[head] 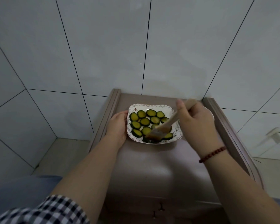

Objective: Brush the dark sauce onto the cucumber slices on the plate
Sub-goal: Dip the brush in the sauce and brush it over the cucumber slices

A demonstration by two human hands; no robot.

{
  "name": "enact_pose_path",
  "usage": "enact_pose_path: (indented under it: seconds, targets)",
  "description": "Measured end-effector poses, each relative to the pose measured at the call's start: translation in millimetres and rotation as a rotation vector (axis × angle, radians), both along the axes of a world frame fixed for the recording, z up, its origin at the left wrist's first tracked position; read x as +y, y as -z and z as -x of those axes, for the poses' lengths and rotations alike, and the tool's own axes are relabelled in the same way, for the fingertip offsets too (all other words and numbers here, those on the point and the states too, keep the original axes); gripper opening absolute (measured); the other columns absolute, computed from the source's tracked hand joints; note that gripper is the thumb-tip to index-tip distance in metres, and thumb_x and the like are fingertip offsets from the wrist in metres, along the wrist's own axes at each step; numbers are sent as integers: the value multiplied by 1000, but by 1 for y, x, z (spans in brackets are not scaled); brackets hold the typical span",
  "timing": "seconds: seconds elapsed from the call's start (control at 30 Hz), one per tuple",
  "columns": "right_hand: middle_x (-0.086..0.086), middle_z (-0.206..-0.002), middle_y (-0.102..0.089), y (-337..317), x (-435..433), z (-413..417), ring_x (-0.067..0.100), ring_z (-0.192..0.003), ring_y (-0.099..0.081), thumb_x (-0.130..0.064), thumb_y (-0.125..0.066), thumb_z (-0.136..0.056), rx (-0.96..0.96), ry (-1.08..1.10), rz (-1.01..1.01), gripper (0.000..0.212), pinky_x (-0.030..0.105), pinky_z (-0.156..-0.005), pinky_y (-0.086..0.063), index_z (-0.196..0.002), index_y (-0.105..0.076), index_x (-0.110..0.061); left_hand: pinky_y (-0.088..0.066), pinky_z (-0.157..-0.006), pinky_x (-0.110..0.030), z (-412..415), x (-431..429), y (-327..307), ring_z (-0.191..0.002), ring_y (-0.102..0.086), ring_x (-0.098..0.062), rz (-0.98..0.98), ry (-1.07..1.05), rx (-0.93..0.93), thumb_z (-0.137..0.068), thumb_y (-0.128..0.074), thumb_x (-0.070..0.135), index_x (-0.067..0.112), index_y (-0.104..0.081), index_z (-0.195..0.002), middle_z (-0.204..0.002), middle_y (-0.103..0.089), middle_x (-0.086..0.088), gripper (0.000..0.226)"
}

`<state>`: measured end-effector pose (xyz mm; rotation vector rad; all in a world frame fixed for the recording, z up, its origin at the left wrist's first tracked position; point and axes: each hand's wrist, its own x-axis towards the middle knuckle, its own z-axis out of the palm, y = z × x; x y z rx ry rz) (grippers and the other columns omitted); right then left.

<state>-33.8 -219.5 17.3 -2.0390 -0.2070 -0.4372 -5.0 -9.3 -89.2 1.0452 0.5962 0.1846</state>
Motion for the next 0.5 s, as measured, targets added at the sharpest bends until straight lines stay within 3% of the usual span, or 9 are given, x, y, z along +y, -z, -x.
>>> enact_pose_path:
  seconds: [0.07, 0.17, 0.3, 0.43, 0.5]
  targets:
    - [-11, -52, -46, 1, 2, 2, -7, -44, -47, -44, -56, -94, 0, -6, 15, 40, 7, -43, -38, -65, -53, -18, -63, -108, -56, 1, 0, 0, -127, -75, -50, 9, 2, -13, -108, -48, 0, -12, -78, -131, -134, -77, -39, 39]
    - [-7, -57, -54, -4, 3, 2, 0, -48, -49, -51, -54, -93, 10, 3, -32, 39, 17, -48, -42, -73, -59, -18, -67, -96, -46, 0, 1, 2, -116, -76, -43, 12, 12, -26, -107, -49, 1, -3, -83, -111, -117, -81, -33, 34]
    - [8, -65, -63, -5, 11, 6, 13, -57, -55, -51, -52, -93, 74, -65, 11, 45, 32, -55, -48, -80, -63, -9, -61, -113, -59, -2, 1, 1, -125, -76, -47, 16, -10, -20, -107, -50, 0, -11, -77, -134, -137, -76, -38, 40]
    - [12, -67, -64, -7, 13, 10, 18, -59, -56, -50, -53, -94, 36, -44, -56, 46, 37, -59, -49, -80, -62, -8, -71, -82, -39, 1, 2, 1, -102, -79, -38, 16, -12, -10, -108, -49, -1, -5, -83, -118, -102, -86, -23, 36]
    - [15, -69, -66, -6, 14, 10, 22, -59, -58, -51, -51, -94, 39, -65, -31, 46, 34, -56, -48, -80, -62, -9, -70, -91, -44, 2, 1, -1, -113, -79, -44, 9, -10, -4, -108, -47, -2, -8, -81, -125, -118, -84, -29, 39]
